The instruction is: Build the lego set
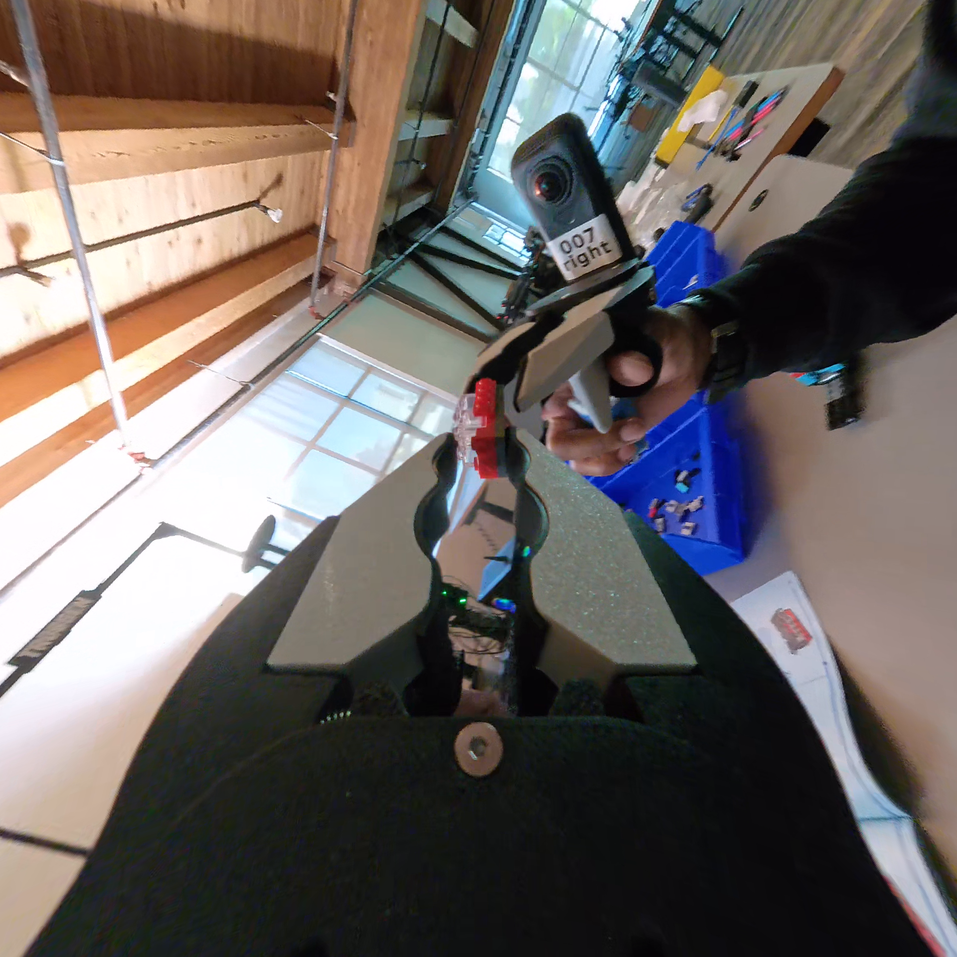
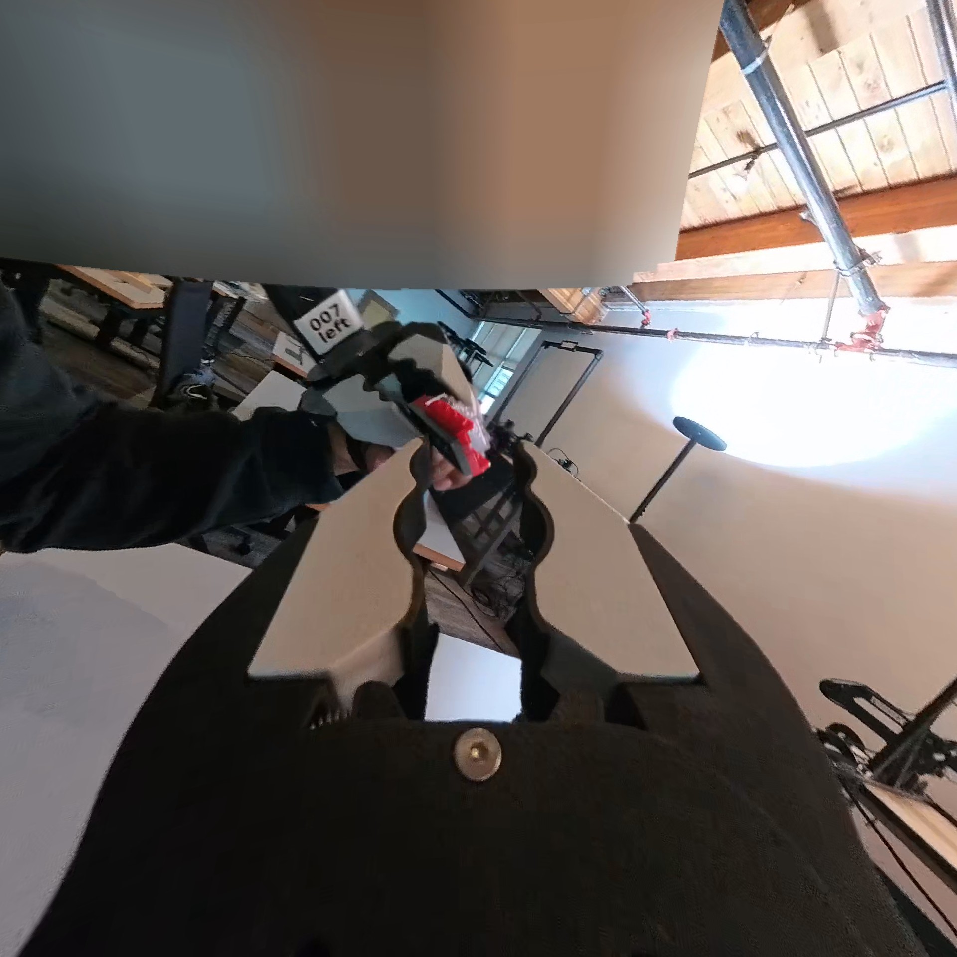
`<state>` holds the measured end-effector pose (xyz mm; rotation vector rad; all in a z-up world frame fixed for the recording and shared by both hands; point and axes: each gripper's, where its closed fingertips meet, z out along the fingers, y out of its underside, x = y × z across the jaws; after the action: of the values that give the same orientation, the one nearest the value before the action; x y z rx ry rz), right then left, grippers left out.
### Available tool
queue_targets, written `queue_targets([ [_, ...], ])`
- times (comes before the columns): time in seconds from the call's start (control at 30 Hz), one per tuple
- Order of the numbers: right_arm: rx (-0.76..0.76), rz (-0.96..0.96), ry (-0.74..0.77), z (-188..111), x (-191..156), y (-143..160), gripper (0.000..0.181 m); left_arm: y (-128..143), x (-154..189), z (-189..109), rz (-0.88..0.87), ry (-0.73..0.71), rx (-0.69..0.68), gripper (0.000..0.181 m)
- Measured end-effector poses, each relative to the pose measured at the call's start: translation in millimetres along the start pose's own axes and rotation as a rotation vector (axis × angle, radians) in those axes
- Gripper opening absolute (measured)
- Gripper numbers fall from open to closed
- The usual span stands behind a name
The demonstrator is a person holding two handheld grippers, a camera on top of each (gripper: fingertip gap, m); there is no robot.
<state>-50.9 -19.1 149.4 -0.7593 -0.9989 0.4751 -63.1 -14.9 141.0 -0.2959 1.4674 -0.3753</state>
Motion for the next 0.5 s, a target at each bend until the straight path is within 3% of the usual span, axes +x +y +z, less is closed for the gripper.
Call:
queue_targets([
  [0.5,-0.016,-0.095,-0.211,-3.1,-38.3,12.5,0.032,-2.1,37.9,-4.5,-0.169,0.181,0.086,0.018],
])
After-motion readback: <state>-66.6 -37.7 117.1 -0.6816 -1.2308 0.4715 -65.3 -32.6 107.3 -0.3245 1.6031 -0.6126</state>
